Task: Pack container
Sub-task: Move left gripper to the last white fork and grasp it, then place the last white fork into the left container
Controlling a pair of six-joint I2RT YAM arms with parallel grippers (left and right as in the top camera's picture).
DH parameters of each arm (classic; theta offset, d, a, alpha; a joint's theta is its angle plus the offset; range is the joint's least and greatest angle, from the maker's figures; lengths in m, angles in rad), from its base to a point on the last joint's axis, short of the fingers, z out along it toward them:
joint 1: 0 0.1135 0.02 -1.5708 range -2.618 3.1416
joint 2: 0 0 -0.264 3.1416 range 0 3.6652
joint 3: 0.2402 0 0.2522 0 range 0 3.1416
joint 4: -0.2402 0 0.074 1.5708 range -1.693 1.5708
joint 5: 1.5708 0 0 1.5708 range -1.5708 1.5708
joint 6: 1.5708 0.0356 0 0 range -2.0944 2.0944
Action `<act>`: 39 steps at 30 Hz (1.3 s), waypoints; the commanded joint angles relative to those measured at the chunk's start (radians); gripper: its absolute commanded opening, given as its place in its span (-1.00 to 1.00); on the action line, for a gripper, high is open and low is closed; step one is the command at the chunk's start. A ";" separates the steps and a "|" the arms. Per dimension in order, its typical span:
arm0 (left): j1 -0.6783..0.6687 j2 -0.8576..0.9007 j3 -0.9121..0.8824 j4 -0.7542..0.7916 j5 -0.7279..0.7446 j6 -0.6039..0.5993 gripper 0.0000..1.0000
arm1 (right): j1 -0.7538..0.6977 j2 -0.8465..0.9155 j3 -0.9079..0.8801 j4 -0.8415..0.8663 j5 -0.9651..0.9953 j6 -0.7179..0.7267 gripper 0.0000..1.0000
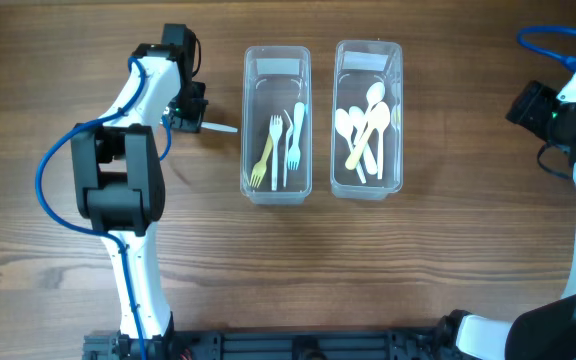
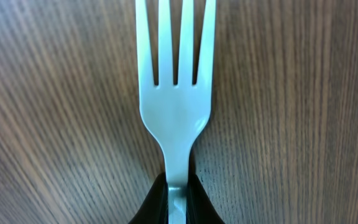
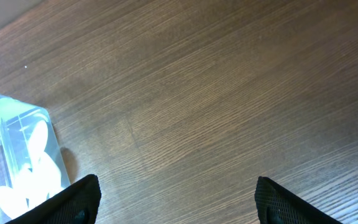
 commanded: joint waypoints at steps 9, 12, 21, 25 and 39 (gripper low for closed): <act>-0.047 -0.253 0.216 -0.065 0.066 0.791 -0.92 | -0.002 0.000 0.008 0.003 0.021 0.008 0.60; -0.135 -0.353 0.227 -0.087 0.065 1.110 -0.92 | -0.002 0.000 0.008 0.010 0.020 0.008 0.60; -0.391 -0.264 0.227 -0.196 -0.052 1.187 -0.92 | -0.002 0.000 0.008 0.011 0.021 0.008 0.60; -0.416 -0.133 0.226 -0.205 -0.044 1.137 -0.92 | -0.002 0.000 0.008 0.010 0.021 0.008 0.60; -0.388 -0.248 0.233 -0.180 -0.052 1.137 0.63 | -0.002 0.000 0.008 0.025 0.020 0.004 0.59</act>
